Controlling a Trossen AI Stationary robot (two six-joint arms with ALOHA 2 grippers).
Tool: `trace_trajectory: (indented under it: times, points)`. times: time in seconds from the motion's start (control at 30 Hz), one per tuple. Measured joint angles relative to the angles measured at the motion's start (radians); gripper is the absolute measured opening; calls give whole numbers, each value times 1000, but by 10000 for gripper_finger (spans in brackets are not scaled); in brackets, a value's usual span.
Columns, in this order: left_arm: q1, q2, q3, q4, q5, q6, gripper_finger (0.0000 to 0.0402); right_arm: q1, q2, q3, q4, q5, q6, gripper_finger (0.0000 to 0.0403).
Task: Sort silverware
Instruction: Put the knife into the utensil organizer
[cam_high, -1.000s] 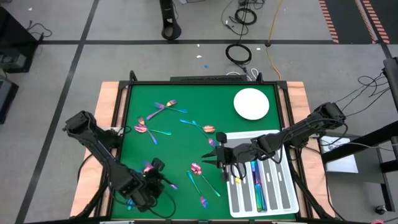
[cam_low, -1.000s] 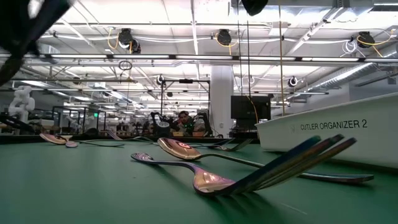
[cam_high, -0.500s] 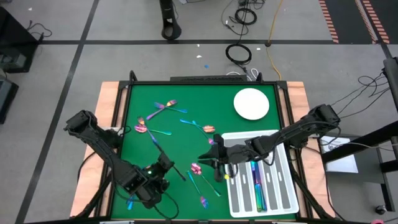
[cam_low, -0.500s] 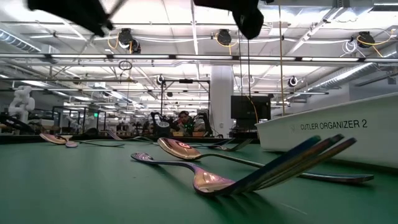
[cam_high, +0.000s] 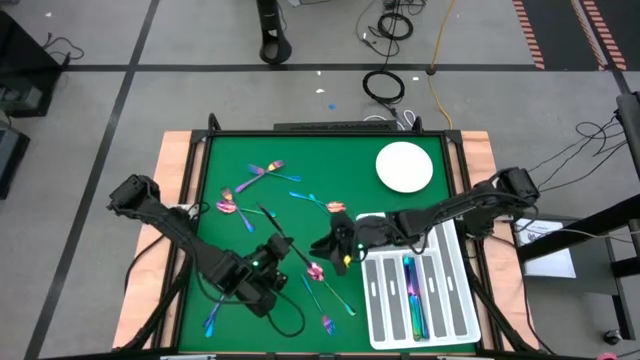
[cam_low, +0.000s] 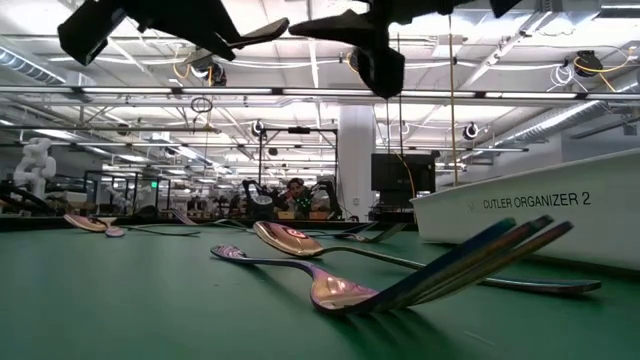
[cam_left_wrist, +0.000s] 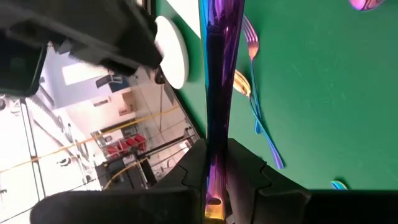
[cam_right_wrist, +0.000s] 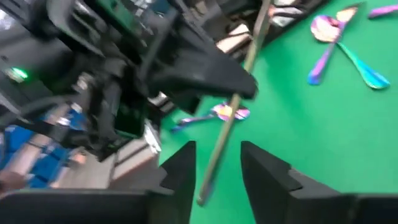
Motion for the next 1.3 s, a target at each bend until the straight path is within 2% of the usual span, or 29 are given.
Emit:
trace_trajectory:
  times: [0.23,0.4,0.77,1.17,1.3]
  points:
    - [24,0,0,2,20,3,38,-55,0,0,2,-34,22,180]
    - [41,0,0,6,24,3,38,-87,16,0,3,-104,49,197]
    - [68,0,1,64,69,56,38,-99,95,1,138,-164,21,198]
    - [79,0,1,82,76,75,38,-99,180,85,129,-211,-29,197]
    - [80,0,1,80,88,76,38,-106,180,86,106,-211,-38,177]
